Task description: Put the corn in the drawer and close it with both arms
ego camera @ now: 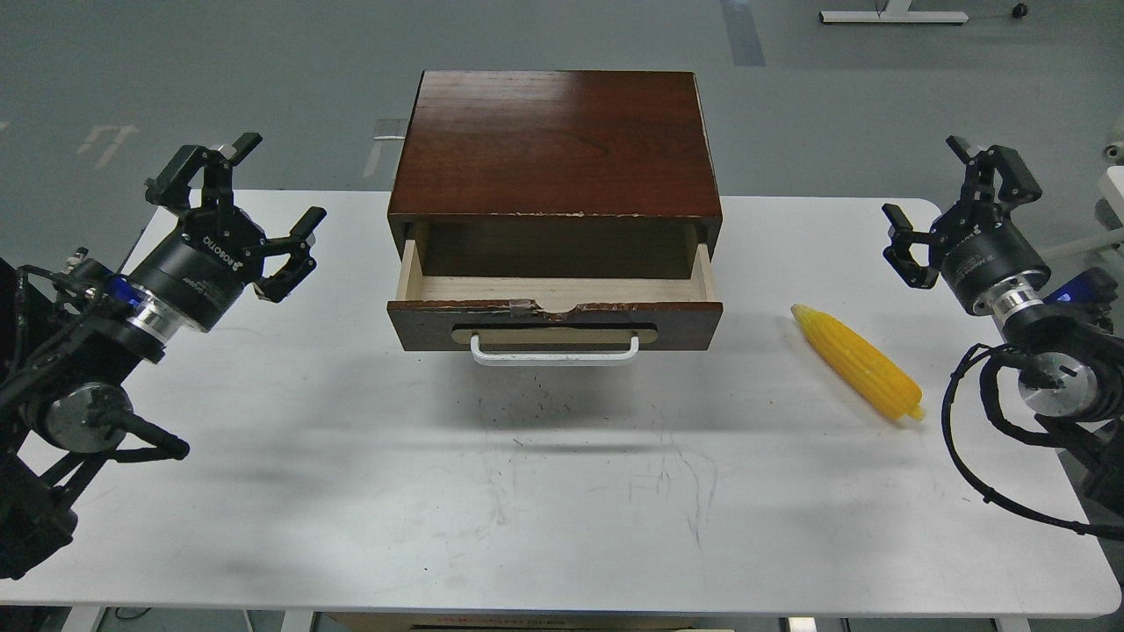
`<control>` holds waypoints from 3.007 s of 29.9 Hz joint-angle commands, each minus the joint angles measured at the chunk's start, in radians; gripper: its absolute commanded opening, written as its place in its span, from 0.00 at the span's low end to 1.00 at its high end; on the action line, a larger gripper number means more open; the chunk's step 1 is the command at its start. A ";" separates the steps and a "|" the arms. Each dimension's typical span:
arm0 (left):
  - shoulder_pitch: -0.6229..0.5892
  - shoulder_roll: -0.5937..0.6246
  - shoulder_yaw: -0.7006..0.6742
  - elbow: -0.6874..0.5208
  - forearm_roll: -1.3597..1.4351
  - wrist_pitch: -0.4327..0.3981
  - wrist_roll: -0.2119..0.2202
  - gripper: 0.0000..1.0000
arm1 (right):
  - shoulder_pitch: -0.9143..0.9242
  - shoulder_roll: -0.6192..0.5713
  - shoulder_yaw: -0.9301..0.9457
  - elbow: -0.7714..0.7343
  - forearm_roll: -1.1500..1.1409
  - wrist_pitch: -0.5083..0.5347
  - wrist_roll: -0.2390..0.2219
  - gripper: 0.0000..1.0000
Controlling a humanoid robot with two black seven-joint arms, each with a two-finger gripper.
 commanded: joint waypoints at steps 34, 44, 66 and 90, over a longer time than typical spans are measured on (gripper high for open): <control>0.001 0.000 0.040 0.067 0.008 0.000 -0.046 1.00 | 0.410 -0.287 -0.243 0.090 -1.163 0.141 0.000 1.00; 0.002 0.000 0.040 0.061 0.008 0.000 -0.057 1.00 | 0.444 -0.216 -0.506 0.087 -1.594 0.098 0.000 1.00; -0.001 -0.003 0.041 0.057 0.009 0.000 -0.056 1.00 | 0.357 0.019 -0.722 -0.082 -1.628 -0.060 0.000 0.73; -0.007 0.002 0.040 0.057 0.026 0.000 -0.056 1.00 | 0.822 -0.060 -0.699 0.159 -1.602 -0.054 0.000 0.08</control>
